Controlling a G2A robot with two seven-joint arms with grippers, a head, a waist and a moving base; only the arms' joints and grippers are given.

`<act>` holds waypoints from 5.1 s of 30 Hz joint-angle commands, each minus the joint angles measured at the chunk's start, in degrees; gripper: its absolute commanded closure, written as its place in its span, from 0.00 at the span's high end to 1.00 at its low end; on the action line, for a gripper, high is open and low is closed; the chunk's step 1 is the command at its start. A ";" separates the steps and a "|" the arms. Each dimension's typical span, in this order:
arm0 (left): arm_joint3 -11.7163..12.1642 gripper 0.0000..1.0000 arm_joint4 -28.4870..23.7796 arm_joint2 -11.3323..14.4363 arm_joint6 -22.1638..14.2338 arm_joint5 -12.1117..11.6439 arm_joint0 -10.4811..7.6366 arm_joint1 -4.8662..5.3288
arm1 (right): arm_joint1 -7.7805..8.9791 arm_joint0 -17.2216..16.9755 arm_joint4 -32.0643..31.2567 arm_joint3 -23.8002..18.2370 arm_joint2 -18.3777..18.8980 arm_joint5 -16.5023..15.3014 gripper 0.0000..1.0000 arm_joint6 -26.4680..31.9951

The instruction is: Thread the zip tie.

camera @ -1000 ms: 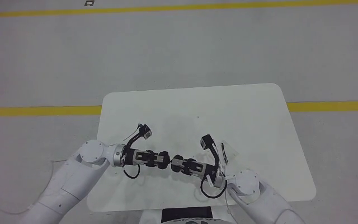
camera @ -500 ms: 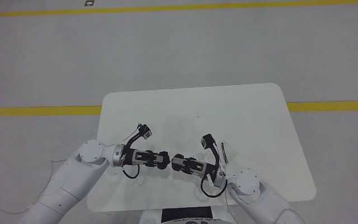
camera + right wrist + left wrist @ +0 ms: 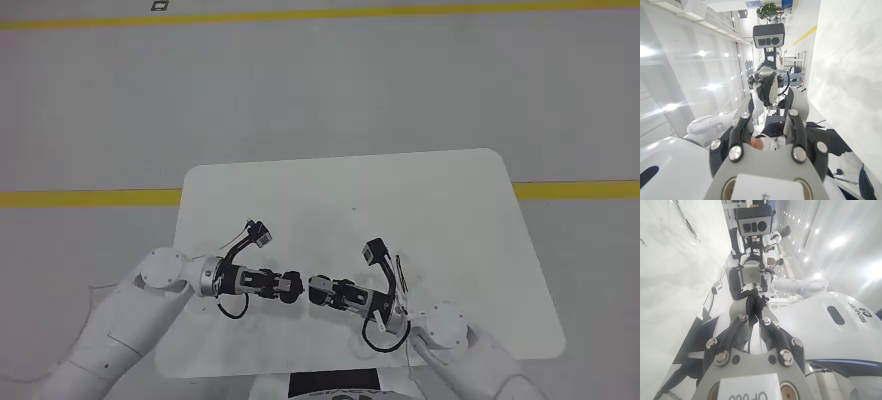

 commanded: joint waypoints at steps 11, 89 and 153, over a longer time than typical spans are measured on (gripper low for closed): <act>-3.98 0.00 8.59 -6.89 -4.90 0.00 2.37 -1.58 | 0.19 -1.33 0.91 -0.45 1.77 -0.29 0.31 -2.84; -2.46 0.00 6.55 -19.96 -5.13 0.00 6.52 -9.59 | 4.57 -3.72 -50.20 -20.99 11.43 22.31 1.00 7.91; -2.46 0.00 6.55 -19.96 -5.13 0.00 6.52 -9.59 | 2.96 8.78 -80.39 -16.33 4.19 34.52 0.51 35.21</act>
